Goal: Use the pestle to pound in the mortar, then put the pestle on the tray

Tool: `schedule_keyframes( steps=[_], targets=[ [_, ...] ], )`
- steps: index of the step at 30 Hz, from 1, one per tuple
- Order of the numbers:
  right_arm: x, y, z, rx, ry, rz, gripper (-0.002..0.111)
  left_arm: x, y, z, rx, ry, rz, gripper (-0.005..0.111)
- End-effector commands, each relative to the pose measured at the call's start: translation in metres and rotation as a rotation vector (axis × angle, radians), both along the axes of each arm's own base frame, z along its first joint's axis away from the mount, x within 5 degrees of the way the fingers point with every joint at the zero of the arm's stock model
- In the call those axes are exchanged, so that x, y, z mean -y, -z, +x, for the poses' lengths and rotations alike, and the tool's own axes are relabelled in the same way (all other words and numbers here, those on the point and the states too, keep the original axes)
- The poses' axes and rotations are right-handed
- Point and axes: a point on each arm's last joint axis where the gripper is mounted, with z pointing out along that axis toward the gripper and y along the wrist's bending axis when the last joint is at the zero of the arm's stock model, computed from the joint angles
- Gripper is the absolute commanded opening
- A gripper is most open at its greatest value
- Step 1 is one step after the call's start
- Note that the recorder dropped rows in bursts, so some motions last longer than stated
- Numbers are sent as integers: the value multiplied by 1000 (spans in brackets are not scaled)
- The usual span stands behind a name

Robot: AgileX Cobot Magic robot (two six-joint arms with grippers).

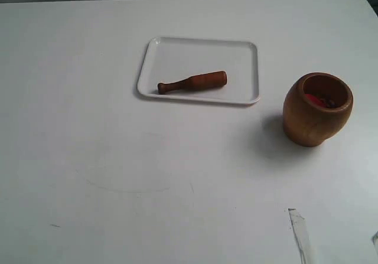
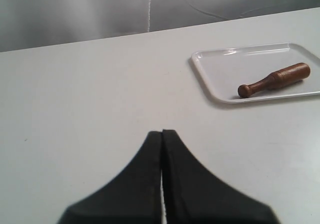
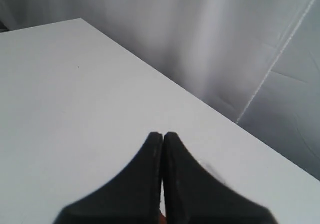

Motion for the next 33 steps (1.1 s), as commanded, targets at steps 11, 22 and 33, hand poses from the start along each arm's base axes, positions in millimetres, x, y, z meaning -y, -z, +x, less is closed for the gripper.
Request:
schedule_keyframes(
  steps=[11, 22, 33],
  targets=[
    [82, 30, -59, 19, 21, -35, 0, 1, 0, 0, 4, 6, -15, 0],
    [100, 118, -82, -305, 34, -111, 0, 1, 0, 0, 4, 6, -15, 0],
    [101, 136, -87, -415, 42, -98, 0, 1, 0, 0, 4, 6, -15, 0]
  ],
)
